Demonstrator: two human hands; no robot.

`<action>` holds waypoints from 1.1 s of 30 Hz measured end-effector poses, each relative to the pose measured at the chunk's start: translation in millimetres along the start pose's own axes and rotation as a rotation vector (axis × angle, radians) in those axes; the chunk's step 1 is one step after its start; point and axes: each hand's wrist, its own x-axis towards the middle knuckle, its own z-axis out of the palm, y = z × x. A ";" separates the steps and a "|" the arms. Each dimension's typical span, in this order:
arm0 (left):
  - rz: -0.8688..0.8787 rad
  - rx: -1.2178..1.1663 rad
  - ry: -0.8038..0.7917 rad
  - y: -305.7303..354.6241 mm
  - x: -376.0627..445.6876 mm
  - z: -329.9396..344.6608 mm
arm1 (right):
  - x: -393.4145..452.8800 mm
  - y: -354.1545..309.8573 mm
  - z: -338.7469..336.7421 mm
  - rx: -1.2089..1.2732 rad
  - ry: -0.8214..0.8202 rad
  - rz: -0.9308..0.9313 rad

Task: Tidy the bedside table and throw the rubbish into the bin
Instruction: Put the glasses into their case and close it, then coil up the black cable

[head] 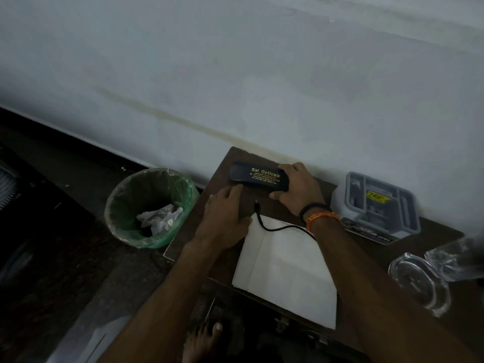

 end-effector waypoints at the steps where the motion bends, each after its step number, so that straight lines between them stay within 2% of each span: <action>1: 0.010 0.009 0.004 0.7 -0.3 0.5 | -1.9 -0.7 -1.6 -0.003 -0.005 0.009; 4: 0.052 0.014 0.027 5.5 -1.5 -0.2 | -21.4 -6.6 -11.2 0.018 0.034 0.054; 8: 0.160 0.011 0.024 12.3 -3.3 4.8 | -80.8 -6.0 -30.1 0.090 0.204 0.093; 12: 0.211 0.012 -0.015 21.8 -5.4 14.6 | -159.1 12.6 -43.8 0.004 0.301 0.084; 18: 0.268 0.065 -0.098 48.8 -8.8 32.1 | -229.3 35.9 -53.7 0.053 0.304 0.211; 22: 0.304 0.079 -0.043 50.7 -6.5 41.7 | -231.4 52.4 -45.1 0.016 0.300 0.227; 25: 0.337 0.036 0.017 58.2 -7.2 43.1 | -227.7 59.6 -39.4 -0.067 0.310 0.147; 29: 0.464 -0.149 0.055 73.9 -12.6 32.7 | -218.7 62.6 -34.4 -0.087 0.370 0.071; 33: 0.396 -0.361 -0.005 106.7 -29.4 14.6 | -206.3 57.9 -40.8 -0.069 0.396 0.055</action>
